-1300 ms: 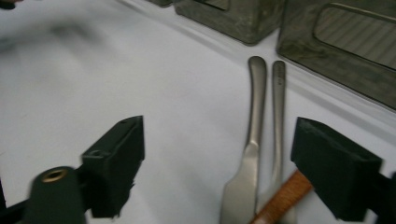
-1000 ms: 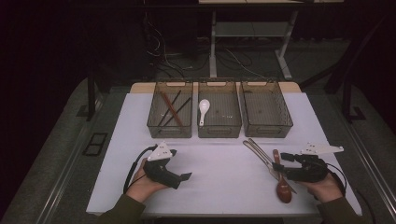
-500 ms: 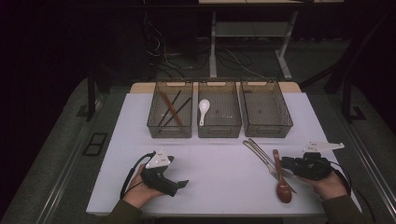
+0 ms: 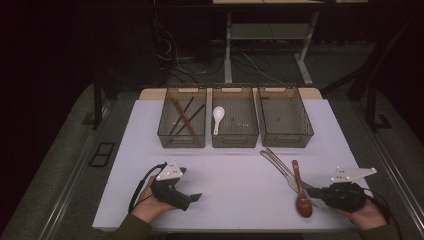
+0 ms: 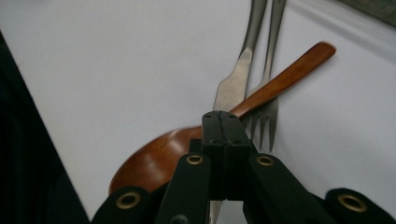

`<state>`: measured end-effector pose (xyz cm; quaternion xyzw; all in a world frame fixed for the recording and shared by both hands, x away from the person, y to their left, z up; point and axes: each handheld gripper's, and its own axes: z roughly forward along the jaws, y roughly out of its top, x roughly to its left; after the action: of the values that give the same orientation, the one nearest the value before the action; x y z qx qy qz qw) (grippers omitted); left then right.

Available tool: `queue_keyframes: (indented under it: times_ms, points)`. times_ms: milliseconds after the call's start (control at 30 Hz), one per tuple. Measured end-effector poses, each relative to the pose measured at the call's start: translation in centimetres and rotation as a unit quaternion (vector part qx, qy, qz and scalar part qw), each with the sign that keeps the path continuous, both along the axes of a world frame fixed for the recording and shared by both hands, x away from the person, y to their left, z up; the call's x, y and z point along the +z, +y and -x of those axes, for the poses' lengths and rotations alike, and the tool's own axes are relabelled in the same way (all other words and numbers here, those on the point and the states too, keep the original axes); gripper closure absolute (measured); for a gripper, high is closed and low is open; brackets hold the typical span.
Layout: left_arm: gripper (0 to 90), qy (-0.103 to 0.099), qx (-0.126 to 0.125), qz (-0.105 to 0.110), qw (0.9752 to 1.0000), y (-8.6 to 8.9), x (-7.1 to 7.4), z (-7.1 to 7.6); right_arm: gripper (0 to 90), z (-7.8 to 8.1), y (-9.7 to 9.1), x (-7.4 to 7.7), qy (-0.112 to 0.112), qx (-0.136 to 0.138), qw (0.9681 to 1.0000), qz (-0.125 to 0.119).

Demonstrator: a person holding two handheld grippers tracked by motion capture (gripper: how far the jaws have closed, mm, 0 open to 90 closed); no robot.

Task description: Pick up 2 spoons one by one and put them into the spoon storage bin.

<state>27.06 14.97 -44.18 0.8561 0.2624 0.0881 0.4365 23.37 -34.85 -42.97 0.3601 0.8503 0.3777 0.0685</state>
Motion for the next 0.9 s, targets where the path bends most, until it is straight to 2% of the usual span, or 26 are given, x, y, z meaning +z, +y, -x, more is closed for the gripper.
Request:
queue_keyframes:
  times_ms: [267,533,667,900]
  points:
    - [0.0,0.004,0.0,0.002,1.0,0.0,-0.1,0.0,89.4,0.7,-0.5,-0.3,0.005,0.021,0.9997,0.008]
    - [0.0,0.006,-0.003,-0.002,1.0,-0.2,-0.2,0.0,89.3,1.4,-0.9,-1.0,0.025,0.034,0.999,0.016]
    - [0.0,0.007,-0.004,-0.002,1.0,-0.2,-0.2,0.0,89.3,1.5,-0.9,-1.3,0.034,0.04,0.9984,0.019]
    - [0.0,0.008,-0.005,-0.003,0.9999,-0.3,-0.2,0.0,89.3,1.4,0.2,-1.4,0.036,0.062,0.9973,0.014]
